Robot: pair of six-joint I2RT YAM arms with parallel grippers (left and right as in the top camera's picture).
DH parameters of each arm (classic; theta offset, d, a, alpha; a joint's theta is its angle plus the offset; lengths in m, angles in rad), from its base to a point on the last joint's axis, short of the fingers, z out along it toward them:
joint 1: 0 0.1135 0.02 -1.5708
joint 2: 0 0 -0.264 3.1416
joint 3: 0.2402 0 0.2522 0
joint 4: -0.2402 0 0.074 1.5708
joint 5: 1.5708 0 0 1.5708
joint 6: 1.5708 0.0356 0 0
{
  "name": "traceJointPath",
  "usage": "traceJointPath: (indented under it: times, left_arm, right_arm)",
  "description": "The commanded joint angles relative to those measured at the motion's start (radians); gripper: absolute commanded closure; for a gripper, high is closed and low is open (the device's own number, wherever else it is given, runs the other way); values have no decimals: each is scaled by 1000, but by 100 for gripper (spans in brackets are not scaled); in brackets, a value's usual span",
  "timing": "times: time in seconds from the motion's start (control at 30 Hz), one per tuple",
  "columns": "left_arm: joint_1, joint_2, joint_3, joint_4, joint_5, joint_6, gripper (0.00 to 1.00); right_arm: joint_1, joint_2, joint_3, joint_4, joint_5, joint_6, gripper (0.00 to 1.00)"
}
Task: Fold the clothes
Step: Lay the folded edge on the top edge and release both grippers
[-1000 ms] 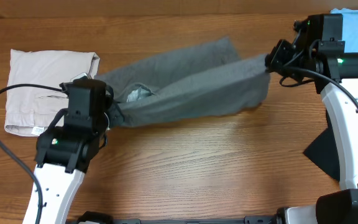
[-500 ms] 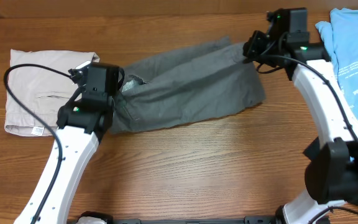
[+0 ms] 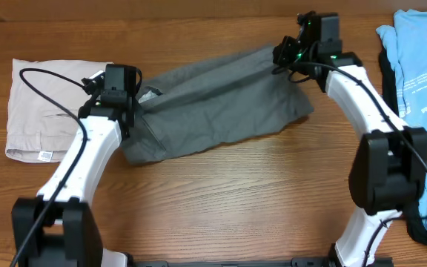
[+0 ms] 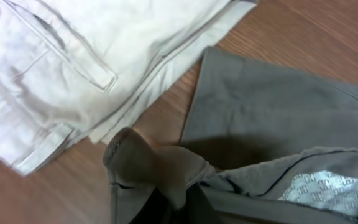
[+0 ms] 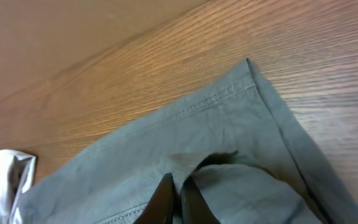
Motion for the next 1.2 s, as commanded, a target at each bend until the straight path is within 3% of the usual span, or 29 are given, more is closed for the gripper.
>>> traceJointPath:
  times: [0.0,0.3,0.53,0.67,0.73,0.87,0.93,1.03,1.17]
  left_arm:
    - [24,73,21,63,-28,16,90]
    - [24,209,21,284,-21,78,84]
    - [24,213,29,411,-12,185,82]
    - [24,213,34,403,-13,195,60]
    - [24,212,34,400,-13,198,51]
    - [23,178,78,359,-11,248,40]
    - [21,137,128,291,8,253,37]
    - [17,65,203,184,98,254,41]
    - [17,-11,263,11,175,227,44]
  right_arm:
    - [0,64,30,83,27,-8,96]
    - [0,151,29,230,35,-8,96]
    - [0,167,29,301,61,-8,95]
    - [0,167,29,328,61,-8,80]
    - [0,167,29,338,61,-8,57]
    - [-3,153,34,380,49,-8,54]
    - [-12,121,50,352,9,-8,53]
    - [-31,51,77,250,-113,-8,41]
    - [-39,-58,93,-28,-191,-81,38]
